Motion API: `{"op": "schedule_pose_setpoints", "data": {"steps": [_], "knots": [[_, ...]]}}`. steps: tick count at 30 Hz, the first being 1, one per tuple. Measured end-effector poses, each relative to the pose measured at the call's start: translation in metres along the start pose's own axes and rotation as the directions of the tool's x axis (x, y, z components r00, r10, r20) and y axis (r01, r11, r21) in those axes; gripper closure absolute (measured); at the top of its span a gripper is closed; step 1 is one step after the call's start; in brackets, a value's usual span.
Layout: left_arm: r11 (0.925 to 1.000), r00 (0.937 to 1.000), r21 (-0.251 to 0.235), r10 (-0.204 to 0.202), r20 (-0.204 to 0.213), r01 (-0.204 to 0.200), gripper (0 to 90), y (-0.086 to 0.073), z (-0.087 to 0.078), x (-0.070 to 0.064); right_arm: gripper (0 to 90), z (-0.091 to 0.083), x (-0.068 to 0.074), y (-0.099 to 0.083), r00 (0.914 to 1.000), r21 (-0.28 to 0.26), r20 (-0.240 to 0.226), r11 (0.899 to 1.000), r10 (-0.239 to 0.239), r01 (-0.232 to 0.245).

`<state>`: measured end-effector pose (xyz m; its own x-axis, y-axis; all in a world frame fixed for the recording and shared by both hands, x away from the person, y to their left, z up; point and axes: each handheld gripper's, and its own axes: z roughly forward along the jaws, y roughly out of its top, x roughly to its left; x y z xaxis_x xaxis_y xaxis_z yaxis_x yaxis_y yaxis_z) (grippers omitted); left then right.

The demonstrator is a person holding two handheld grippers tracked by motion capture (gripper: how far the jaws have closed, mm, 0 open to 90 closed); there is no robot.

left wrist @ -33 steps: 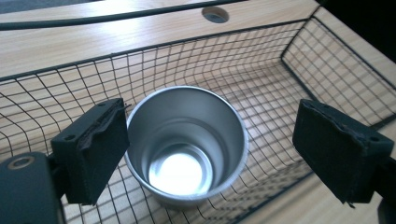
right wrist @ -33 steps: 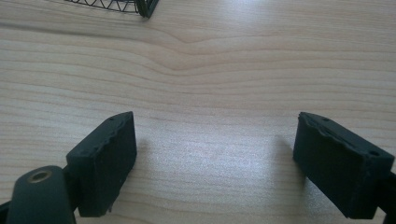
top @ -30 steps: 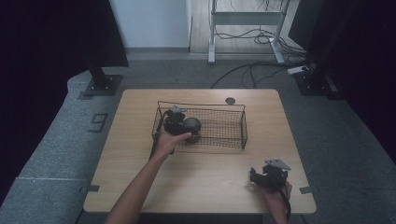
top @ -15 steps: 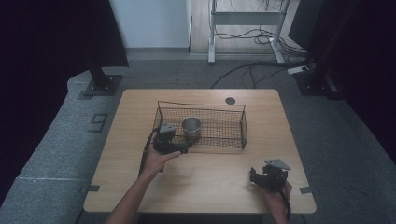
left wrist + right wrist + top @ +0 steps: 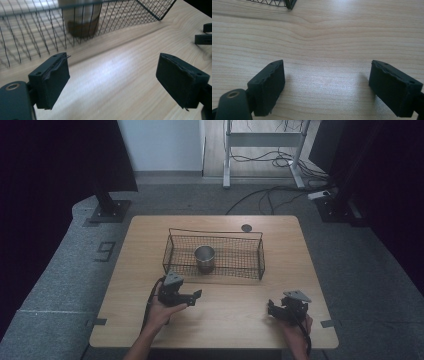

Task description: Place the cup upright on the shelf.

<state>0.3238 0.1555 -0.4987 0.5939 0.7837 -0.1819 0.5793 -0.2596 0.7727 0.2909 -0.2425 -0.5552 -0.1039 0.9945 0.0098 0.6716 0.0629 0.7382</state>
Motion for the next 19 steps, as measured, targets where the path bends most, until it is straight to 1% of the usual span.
{"op": "schedule_pose_setpoints", "data": {"steps": [2, 6, 10, 12, 13, 16, 19], "knots": [[0.9999, 0.9999, 0.003, -0.011, -0.006, 0.011, 12.1, -0.009, -0.001, 0.001, 13.3, 0.0, 0.0, 0.0, 1.0, -0.001, 0.0, 1.0, -0.002, 0.002], [0.9998, 0.9997, 0.007, -0.017, -0.016, 0.017, 12.4, -0.025, -0.002, 0.002, 13.3, 0.0, 0.0, 0.0, 1.0, 0.0, 0.0, 1.0, 0.0, 0.0], [0.9987, 0.9987, -0.003, -0.051, -0.009, 0.051, 12.9, -0.041, -0.001, 0.005, 13.3, 0.0, 0.0, 0.0, 1.0, 0.0, 0.0, 1.0, 0.0, 0.0], [0.9988, 0.9988, 0.018, -0.046, -0.019, 0.046, 13.4, -0.046, 0.0, 0.007, 13.2, 0.0, 0.0, 0.0, 1.0, 0.0, 0.0, 1.0, 0.001, -0.001], [0.9987, 0.9986, 0.021, -0.045, -0.027, 0.046, 13.4, -0.048, 0.0, 0.008, 13.2, 0.0, 0.0, 0.0, 1.0, 0.0, 0.0, 1.0, 0.001, -0.001], [0.9986, 0.9984, 0.018, -0.048, -0.028, 0.049, 13.7, -0.053, -0.001, 0.009, 13.3, 0.0, 0.0, 0.0, 1.0, 0.001, 0.0, 1.0, 0.0, 0.0], [0.9987, 0.9985, 0.015, -0.048, -0.028, 0.048, 13.8, -0.053, -0.001, 0.009, 13.3, 0.0, 0.0, 0.0, 1.0, 0.001, 0.0, 1.0, 0.001, -0.001]]}}
